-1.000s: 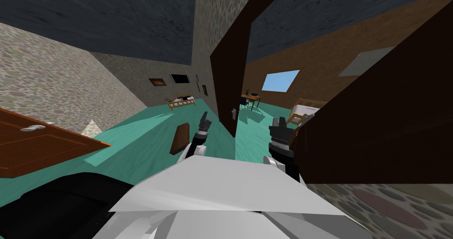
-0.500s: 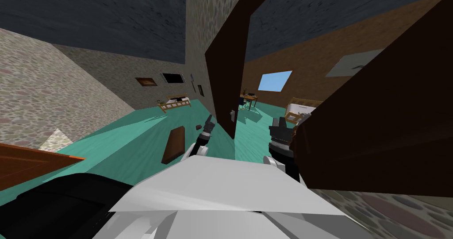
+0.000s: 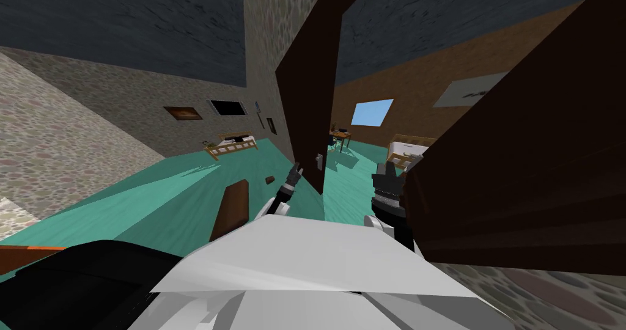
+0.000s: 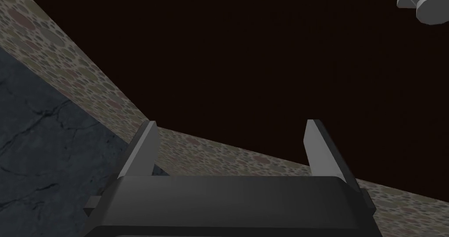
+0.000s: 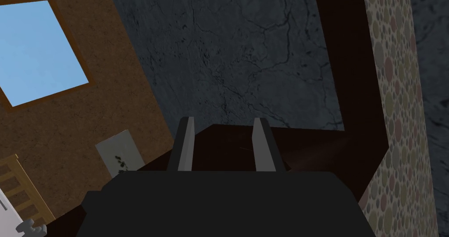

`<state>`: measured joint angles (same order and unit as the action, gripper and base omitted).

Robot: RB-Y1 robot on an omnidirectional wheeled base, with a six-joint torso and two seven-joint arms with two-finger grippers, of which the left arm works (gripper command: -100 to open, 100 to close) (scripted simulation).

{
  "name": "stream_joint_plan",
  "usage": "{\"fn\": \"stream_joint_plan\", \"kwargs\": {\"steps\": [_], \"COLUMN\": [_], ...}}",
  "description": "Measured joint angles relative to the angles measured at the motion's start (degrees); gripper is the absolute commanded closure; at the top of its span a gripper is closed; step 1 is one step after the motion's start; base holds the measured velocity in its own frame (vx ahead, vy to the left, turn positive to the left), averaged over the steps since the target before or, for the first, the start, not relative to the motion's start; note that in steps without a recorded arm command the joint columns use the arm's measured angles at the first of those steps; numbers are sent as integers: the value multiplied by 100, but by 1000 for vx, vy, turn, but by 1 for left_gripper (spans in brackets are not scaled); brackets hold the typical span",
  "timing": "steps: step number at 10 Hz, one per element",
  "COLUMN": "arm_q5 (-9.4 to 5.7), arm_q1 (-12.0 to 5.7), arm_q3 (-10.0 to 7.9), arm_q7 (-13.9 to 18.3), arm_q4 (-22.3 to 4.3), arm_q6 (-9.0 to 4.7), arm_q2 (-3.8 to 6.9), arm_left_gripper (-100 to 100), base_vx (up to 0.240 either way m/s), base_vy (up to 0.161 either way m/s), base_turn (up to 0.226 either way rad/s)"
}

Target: Push the door open

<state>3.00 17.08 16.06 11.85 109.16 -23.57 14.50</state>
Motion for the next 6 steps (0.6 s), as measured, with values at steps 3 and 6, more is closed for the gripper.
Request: {"fn": "stream_joint_plan", "kwargs": {"steps": [3,6], "arm_q5": [-41,-108], "arm_q1": [-79,-291], "arm_q3": [267,463], "arm_q7": [77,184], "arm_q4": [-321,-725], "arm_q6": [52,98], "arm_q2": [180,373], "arm_left_gripper": [-100,-100], "base_vx": [122,106], "base_vy": [64,74], "base_turn": [-148,-129]}}
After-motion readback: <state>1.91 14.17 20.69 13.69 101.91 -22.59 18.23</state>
